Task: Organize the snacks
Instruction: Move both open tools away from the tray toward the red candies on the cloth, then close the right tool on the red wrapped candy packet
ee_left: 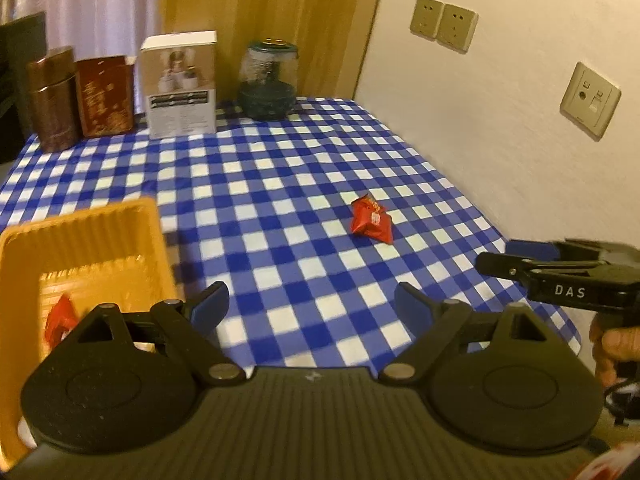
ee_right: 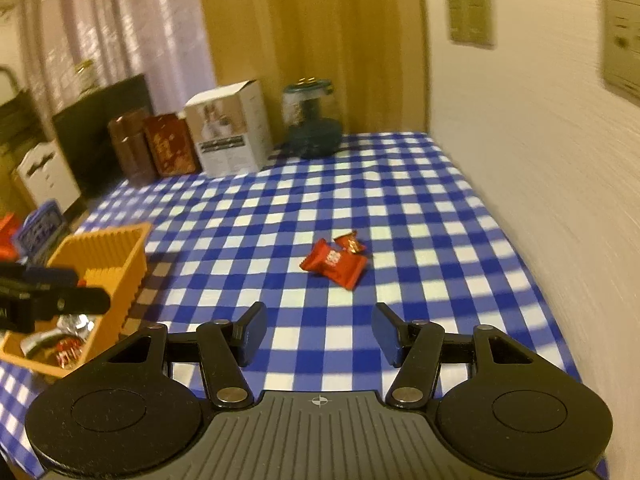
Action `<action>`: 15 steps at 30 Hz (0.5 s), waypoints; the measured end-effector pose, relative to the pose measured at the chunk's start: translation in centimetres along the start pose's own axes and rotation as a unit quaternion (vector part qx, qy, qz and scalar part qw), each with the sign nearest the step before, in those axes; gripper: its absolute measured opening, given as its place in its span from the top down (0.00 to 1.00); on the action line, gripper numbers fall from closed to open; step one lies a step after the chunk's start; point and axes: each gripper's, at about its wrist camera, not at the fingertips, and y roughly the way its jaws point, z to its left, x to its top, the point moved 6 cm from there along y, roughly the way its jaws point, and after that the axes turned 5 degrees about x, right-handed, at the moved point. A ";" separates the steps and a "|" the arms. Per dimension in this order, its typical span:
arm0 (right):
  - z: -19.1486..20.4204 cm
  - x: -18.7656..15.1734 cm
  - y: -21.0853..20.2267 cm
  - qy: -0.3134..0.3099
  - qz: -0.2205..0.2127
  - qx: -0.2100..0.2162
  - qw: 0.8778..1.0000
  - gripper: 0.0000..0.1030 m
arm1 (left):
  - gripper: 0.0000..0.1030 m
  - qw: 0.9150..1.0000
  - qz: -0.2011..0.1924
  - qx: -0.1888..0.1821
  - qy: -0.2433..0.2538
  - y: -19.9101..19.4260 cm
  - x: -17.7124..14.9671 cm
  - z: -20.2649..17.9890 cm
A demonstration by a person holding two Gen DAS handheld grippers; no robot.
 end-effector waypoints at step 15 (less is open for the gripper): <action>-3.3 2.2 9.6 -0.139 0.053 0.063 0.987 0.44 | 0.06 0.994 0.024 0.008 0.104 9.0 4.1 -0.9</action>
